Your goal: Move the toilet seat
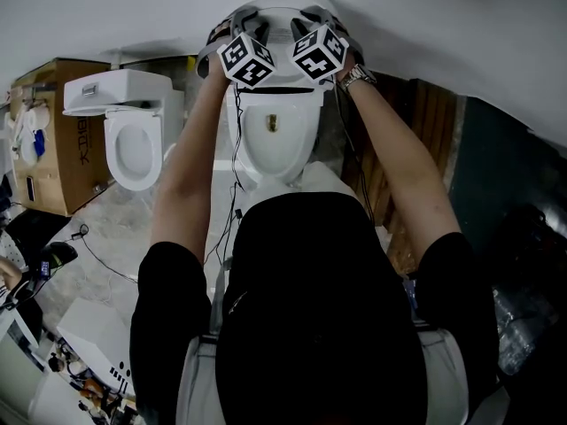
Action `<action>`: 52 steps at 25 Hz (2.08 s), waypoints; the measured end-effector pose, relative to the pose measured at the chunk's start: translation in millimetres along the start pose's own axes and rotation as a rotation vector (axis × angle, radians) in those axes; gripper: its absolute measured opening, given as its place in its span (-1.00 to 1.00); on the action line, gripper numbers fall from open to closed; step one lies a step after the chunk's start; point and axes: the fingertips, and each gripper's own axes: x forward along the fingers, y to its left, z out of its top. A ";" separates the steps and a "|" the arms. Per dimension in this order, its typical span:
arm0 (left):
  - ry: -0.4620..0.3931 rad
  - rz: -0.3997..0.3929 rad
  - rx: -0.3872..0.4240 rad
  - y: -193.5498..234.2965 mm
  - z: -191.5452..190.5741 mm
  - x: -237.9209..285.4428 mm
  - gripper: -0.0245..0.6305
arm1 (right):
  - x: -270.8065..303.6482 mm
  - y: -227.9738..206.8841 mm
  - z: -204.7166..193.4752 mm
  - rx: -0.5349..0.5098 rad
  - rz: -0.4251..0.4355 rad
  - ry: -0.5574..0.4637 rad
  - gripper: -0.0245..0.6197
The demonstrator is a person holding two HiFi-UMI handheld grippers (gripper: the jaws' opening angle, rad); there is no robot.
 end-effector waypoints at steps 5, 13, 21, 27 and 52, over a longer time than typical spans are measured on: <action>-0.021 0.040 -0.035 2.3 -4.3 -14.1 -0.46 | -10.3 -2.1 -9.6 0.032 -0.040 -0.020 -0.63; -0.155 0.092 -0.196 -12.8 -1.2 -68.0 -0.82 | -65.3 7.5 -23.1 0.370 -0.039 -0.199 -0.74; -0.275 0.059 -0.363 -42.9 8.6 -127.7 -0.90 | -128.3 44.1 -32.0 0.505 -0.034 -0.271 -0.88; -0.378 0.007 -0.489 -63.3 15.6 -190.4 -0.90 | -188.2 71.7 -17.9 0.637 -0.030 -0.398 -0.88; -0.537 -0.064 -0.596 -153.1 -27.1 -383.5 -0.90 | -388.1 193.5 -6.1 0.729 -0.122 -0.560 -0.88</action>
